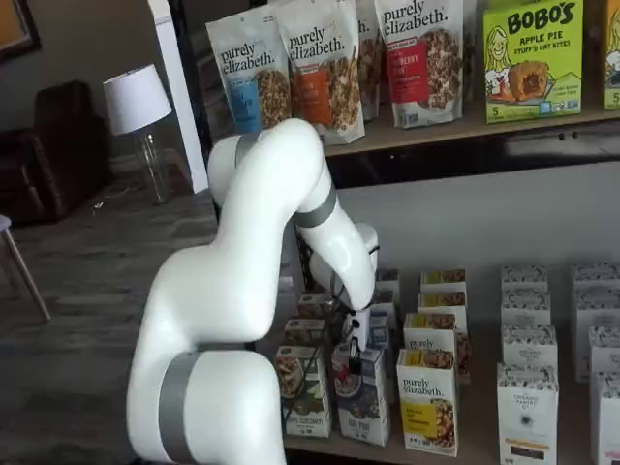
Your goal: Pick up the blue and white box that is on the bottom shelf, the second box from the left
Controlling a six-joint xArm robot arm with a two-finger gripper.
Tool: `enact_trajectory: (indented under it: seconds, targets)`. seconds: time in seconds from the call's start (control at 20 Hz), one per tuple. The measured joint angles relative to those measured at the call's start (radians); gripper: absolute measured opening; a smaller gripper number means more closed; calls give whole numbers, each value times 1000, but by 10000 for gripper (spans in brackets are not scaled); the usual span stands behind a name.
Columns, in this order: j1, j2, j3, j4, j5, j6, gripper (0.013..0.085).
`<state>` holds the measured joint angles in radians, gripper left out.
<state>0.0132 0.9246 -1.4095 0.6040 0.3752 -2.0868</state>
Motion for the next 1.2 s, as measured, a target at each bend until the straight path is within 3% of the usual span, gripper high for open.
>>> enact_trajectory:
  seconds: [0.35,0.6,0.75,0.95,1.2]
  targets:
    - [-1,26,-33,-143,35,128,850]
    - [3,34,-36,-187,35,169,850]
    - [6,37,-32,-166,25,152,850]
    - [5,26,-27,-26,39,30,850]
    - [-3,11,-12,-16,38,15,850]
